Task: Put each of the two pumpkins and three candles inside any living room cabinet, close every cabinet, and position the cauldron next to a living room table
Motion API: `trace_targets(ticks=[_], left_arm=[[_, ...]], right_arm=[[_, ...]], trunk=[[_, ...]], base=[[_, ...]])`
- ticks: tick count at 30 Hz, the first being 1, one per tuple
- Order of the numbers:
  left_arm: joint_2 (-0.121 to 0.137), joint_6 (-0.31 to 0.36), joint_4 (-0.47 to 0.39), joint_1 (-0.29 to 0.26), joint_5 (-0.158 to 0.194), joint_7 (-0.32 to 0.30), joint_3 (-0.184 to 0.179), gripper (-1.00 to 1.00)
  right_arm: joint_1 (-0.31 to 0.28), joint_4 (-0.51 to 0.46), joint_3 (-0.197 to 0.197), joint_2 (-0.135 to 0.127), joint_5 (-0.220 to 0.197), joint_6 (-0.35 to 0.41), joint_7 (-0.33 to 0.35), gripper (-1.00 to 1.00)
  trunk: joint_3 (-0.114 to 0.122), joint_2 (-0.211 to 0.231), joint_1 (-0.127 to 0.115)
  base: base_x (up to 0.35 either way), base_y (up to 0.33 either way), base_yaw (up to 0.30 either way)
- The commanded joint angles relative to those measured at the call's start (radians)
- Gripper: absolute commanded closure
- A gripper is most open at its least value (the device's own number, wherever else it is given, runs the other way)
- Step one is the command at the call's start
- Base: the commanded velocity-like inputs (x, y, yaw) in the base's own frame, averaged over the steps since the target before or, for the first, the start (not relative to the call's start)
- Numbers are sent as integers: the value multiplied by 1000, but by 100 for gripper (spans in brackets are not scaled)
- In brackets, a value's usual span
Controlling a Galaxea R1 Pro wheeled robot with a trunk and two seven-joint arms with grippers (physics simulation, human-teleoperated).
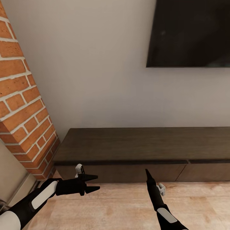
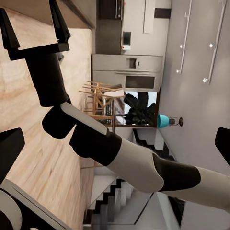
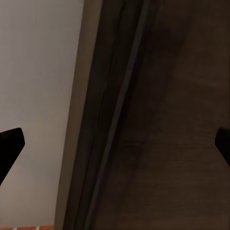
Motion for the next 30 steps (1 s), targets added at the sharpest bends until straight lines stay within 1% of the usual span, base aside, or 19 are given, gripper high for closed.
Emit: trace_targets(ticks=[1, 6, 9, 12, 17, 25, 30], left_arm=[[1, 4, 0, -1, 4, -2, -4, -100], [1, 4, 2, -2, 2, -1, -4, -100], [0, 3, 7, -2, 1, -1, -4, -100], [-7, 3, 9, -1, 1, -1, -1, -100], [-10, 2, 10, -1, 1, -1, -2, -100], [-11, 2, 11, -1, 1, -1, -1, -100], [-11, 2, 10, -1, 1, -1, 0, -100]], right_arm=[[-1, 1, 8, -1, -10, -6, 2, -100], [0, 1, 8, -2, -30, -6, 1, -100], [0, 1, 8, -3, -34, -6, 0, -100], [0, 1, 8, -3, -36, -6, 0, -100], [0, 1, 9, -1, -37, -6, 0, -100], [0, 1, 9, -1, -37, -6, 0, -100], [0, 1, 9, -1, -37, -6, -1, -100]], trunk=[[-1, 0, 0], [-1, 0, 0], [-1, 0, 0], [-1, 0, 0], [-1, 0, 0], [-1, 0, 0], [-1, 0, 0]], base=[[24, 0, 0], [9, 0, 0], [122, 0, 0], [116, 0, 0], [75, 0, 0], [104, 0, 0], [31, 0, 0]])
